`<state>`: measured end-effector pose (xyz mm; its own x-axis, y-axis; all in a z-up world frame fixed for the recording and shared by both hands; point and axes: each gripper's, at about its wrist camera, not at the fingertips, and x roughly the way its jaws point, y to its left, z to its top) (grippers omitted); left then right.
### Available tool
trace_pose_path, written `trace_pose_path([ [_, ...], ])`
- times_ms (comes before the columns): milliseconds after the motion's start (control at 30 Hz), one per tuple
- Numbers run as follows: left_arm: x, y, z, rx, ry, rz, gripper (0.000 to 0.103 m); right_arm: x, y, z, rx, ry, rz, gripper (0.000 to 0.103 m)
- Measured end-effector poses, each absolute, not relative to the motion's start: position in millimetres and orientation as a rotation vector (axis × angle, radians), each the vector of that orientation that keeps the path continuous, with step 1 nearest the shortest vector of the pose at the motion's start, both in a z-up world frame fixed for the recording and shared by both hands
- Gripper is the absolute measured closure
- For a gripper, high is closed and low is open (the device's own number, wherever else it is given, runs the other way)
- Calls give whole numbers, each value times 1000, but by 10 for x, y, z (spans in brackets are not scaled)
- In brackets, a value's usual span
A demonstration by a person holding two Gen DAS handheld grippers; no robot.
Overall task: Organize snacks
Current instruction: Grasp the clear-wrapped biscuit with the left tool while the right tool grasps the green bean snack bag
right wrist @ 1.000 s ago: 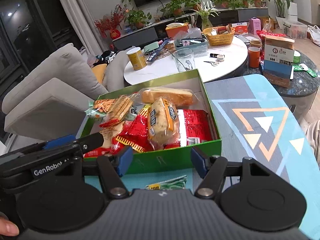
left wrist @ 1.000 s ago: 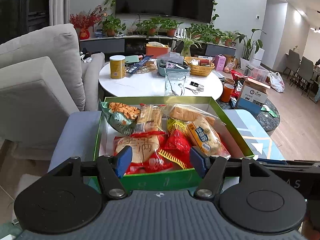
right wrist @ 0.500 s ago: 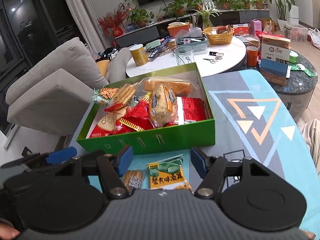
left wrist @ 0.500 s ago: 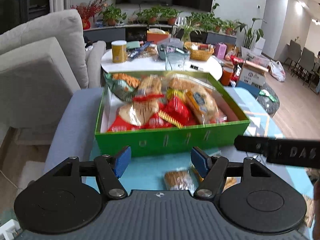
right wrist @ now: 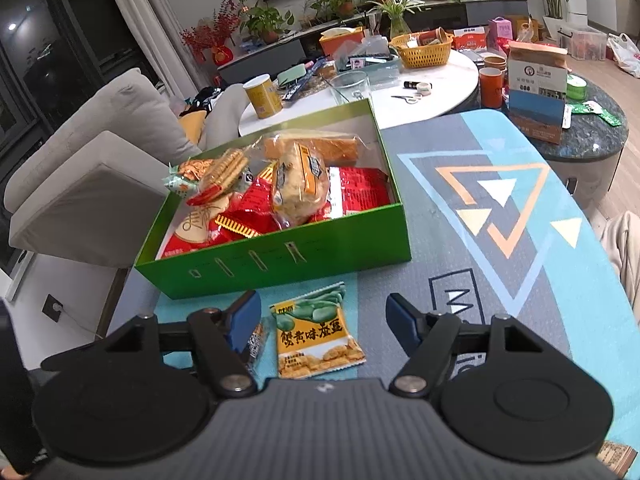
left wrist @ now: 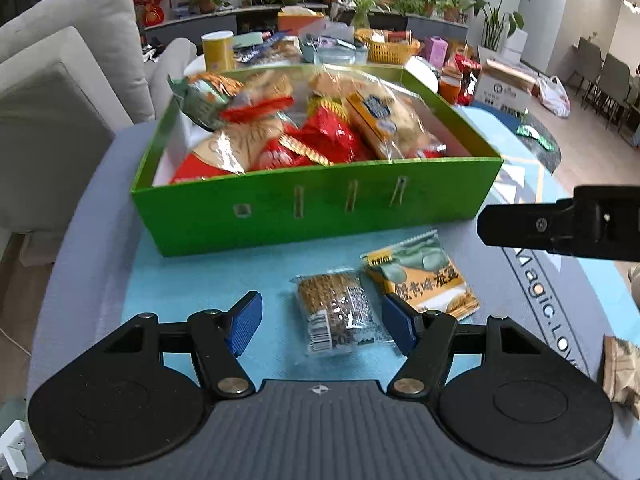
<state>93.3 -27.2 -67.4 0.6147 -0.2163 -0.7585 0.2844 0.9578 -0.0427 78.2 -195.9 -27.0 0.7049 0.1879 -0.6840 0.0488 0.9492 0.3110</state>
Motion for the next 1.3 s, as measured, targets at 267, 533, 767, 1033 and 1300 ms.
trace_pose_path([
  [267,1042,-298,-827,84,901,-277,39,840,-1976,-400,325,822,83,40],
  [533,1063,-231,-890,46,888,-288,43,908,-1907,-506,297,850,108,40],
  [767,1001,41,-830,-30,868,-313,65,978,-1816,-579,269,873,121,40],
  [1033,902,391,-685,-62,805,-262,66,1075,-1549,-707,149,909,138,40],
  [1300,892,399,-684,-46,833,-291,54,1157,-1516,-781,115,936,106,40],
])
